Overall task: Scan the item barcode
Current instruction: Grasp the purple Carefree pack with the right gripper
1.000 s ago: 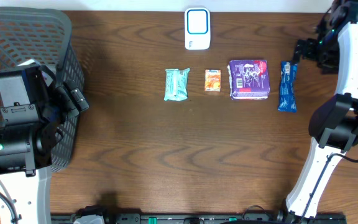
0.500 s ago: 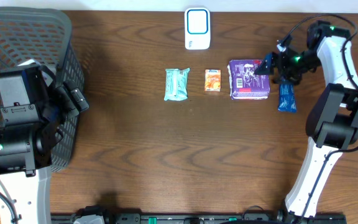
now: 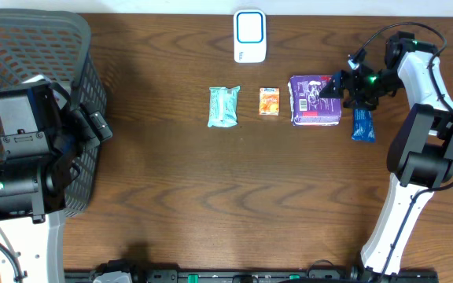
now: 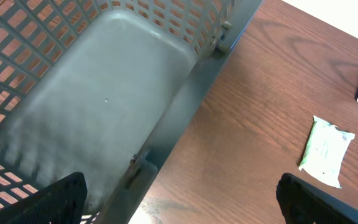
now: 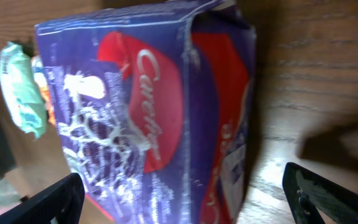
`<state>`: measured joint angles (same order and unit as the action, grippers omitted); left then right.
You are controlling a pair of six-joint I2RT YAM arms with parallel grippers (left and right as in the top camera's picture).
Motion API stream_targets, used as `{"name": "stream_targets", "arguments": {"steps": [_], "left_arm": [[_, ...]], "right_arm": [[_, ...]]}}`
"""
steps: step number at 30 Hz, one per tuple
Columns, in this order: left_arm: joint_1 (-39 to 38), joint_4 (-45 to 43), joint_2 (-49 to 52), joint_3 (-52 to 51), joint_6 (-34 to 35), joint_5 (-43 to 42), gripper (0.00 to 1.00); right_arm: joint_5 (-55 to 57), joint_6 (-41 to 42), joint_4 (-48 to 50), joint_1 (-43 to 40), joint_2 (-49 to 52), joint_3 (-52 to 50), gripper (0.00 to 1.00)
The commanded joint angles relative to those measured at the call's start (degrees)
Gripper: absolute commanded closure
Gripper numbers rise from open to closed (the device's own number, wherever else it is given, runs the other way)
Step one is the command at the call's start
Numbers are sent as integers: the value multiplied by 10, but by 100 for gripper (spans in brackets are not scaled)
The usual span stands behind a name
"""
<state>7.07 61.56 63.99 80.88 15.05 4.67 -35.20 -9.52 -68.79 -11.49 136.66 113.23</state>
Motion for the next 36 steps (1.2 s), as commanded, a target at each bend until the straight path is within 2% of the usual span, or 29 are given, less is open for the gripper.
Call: {"name": "stream_targets", "arguments": {"steps": [1,4,6,8,9,13,14,20,26,29,36], "left_arm": [[2,2,0,11,3,5,2],[2,2,0,11,3,5,2],[2,2,0,11,3,5,2],[2,2,0,11,3,5,2],[2,2,0,11,3,5,2],[2,2,0,11,3,5,2],[2,2,0,11,3,5,2],[2,2,0,11,3,5,2],[2,2,0,11,3,5,2],[2,2,0,11,3,5,2],[2,2,0,11,3,5,2]], "right_arm": [[16,4,14,3,-13,-18,4],[16,22,43,3,-13,-41,9],[10,28,68,5,-13,-63,17],[3,29,84,7,-13,-79,29],[3,32,86,9,-13,-82,39],[4,38,86,22,-13,-78,89],[4,45,85,26,-13,-75,99],[22,82,81,75,-14,-46,99],[120,127,67,147,-14,-9,99],[136,153,62,177,-14,8,99],[194,205,5,198,-16,79,99]]}}
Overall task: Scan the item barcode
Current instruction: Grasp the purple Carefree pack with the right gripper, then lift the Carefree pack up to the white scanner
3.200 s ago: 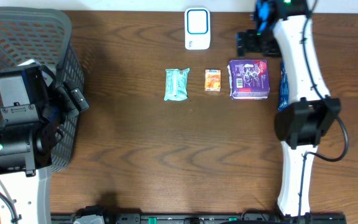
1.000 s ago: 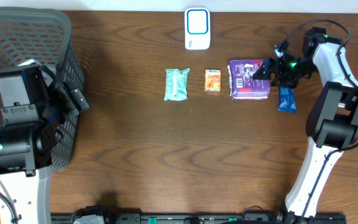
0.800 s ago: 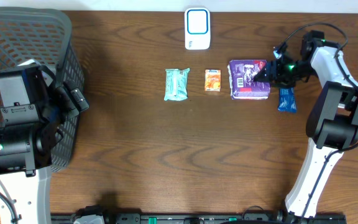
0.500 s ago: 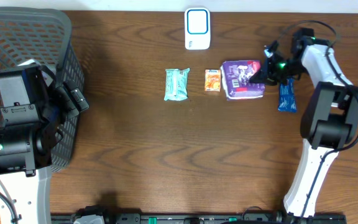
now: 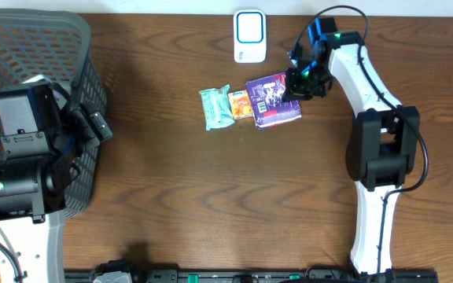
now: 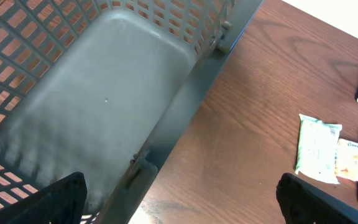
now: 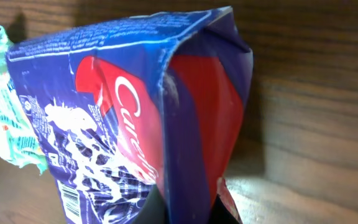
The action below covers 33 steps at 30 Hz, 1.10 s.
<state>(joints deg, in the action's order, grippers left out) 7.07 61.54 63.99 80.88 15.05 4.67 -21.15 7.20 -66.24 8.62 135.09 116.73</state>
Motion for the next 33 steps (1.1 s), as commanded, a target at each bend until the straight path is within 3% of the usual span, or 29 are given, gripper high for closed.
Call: {"name": "stream_targets", "arguments": {"steps": [1,6,15,26,31,32,33], "left_arm": [[2,2,0,11,3,5,2],[2,2,0,11,3,5,2],[2,2,0,11,3,5,2],[2,2,0,11,3,5,2],[2,2,0,11,3,5,2],[2,2,0,11,3,5,2],[2,2,0,11,3,5,2]], "right_arm": [[71,40,-34,-2,-2,56,99],[262,66,-103,-2,-33,110,99],[661,128,-124,47,-52,103,99],[728,140,-48,138,-6,0,98],[723,140,-43,193,-2,-18,73],[718,140,-43,204,-2,-18,65],[711,140,-42,216,-2,-17,50]]}}
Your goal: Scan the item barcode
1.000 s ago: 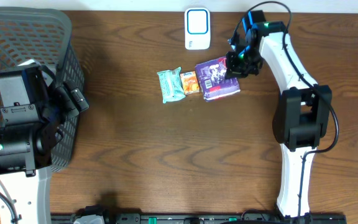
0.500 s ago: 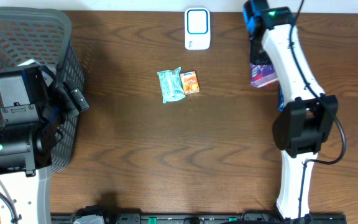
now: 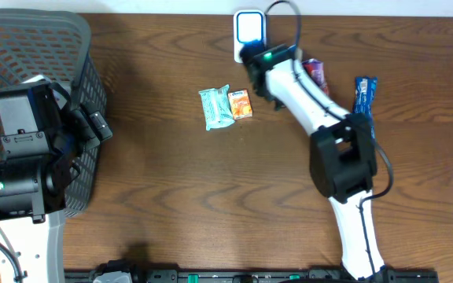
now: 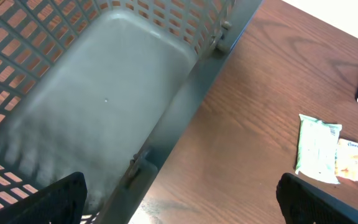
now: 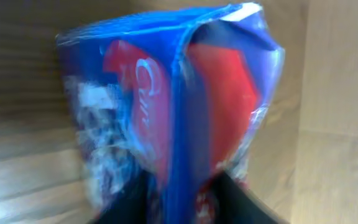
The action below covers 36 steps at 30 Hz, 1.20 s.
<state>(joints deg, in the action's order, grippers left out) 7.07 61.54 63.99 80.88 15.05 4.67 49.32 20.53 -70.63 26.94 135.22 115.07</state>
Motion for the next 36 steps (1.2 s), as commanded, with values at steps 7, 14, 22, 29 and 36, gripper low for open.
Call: {"name": "stream_targets", "arguments": {"steps": [7,14,22,29,36], "left_arm": [[2,2,0,11,3,5,2],[2,2,0,11,3,5,2],[2,2,0,11,3,5,2],[2,2,0,11,3,5,2],[2,2,0,11,3,5,2]], "right_arm": [[-108,2,-7,74,-4,38,17],[-390,-74,-97,-9,-7,260,17],[-368,-80,-151,-163,-4,306,35],[-434,-80,-110,-228,-4,200,43],[-574,-136,-70,-223,-4,117,49]]}}
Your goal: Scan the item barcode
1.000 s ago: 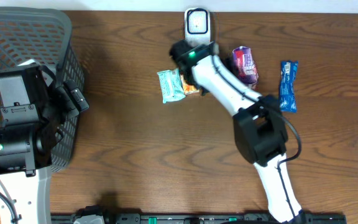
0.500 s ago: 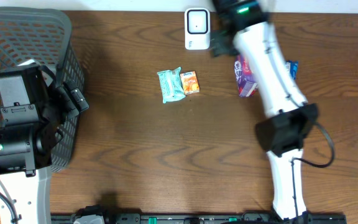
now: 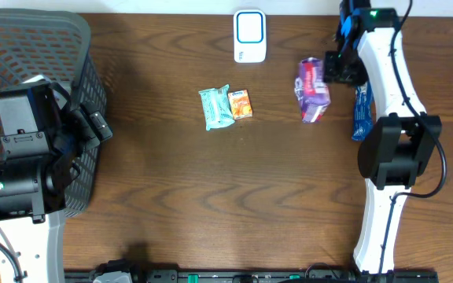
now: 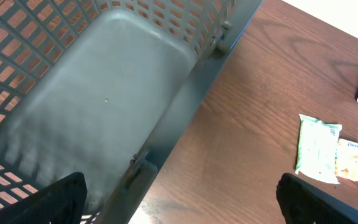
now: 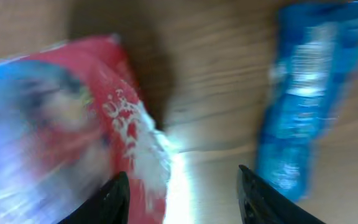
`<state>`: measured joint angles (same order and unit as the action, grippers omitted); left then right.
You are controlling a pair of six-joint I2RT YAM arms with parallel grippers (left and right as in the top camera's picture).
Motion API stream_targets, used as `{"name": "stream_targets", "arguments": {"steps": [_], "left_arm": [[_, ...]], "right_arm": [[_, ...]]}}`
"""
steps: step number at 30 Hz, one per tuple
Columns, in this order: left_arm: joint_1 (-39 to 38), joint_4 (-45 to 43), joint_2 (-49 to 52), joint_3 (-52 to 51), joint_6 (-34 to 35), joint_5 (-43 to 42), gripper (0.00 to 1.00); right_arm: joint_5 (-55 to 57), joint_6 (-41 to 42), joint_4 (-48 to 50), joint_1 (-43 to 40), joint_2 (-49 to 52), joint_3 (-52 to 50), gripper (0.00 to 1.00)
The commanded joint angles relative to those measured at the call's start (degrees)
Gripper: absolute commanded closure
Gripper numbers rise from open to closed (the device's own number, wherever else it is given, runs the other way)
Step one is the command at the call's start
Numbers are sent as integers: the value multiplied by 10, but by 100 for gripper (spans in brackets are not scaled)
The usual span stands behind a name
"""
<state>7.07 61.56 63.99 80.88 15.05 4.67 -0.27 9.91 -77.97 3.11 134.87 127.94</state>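
The purple and red pack (image 3: 313, 89) lies on the table, right of the white scanner (image 3: 250, 35). My right gripper (image 3: 339, 69) is beside its right edge, open and empty. In the right wrist view the pack (image 5: 48, 124) is blurred at the left, outside the right gripper (image 5: 185, 202), and bare table shows between the fingers. My left gripper (image 4: 179, 208) hangs open over the basket's rim, far from the pack. No barcode is readable on the pack.
A blue packet (image 3: 360, 110) lies just right of the pack, also seen as the blue packet (image 5: 303, 112) in the right wrist view. A green packet (image 3: 218, 106) and a small orange box (image 3: 241, 103) sit mid-table. A grey mesh basket (image 3: 61, 23) stands at the left.
My right gripper had the purple pack between its jaws. Now the jaws are open, the pack rests on the table right of the scanner, and the gripper is beside it. The left arm is unchanged.
My right gripper was open at the purple pack, which lay beside the orange box. Then it was shut on the pack, which had pushed the orange box and green packet left. Later it held the pack near the scanner. Now the pack is let go near the blue packet.
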Motion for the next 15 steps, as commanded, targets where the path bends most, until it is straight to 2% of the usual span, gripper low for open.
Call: {"name": "stream_targets", "arguments": {"steps": [1,4,10,15], "left_arm": [[2,2,0,11,3,5,2],[2,2,0,11,3,5,2],[2,2,0,11,3,5,2],[2,2,0,11,3,5,2]], "right_arm": [[-78,-29,5,19,-1,-12,48],[-80,-21,4,32,-11,0,46],[-160,-34,-1,35,-30,13,29],[-163,-41,1,17,-27,3,24]]}}
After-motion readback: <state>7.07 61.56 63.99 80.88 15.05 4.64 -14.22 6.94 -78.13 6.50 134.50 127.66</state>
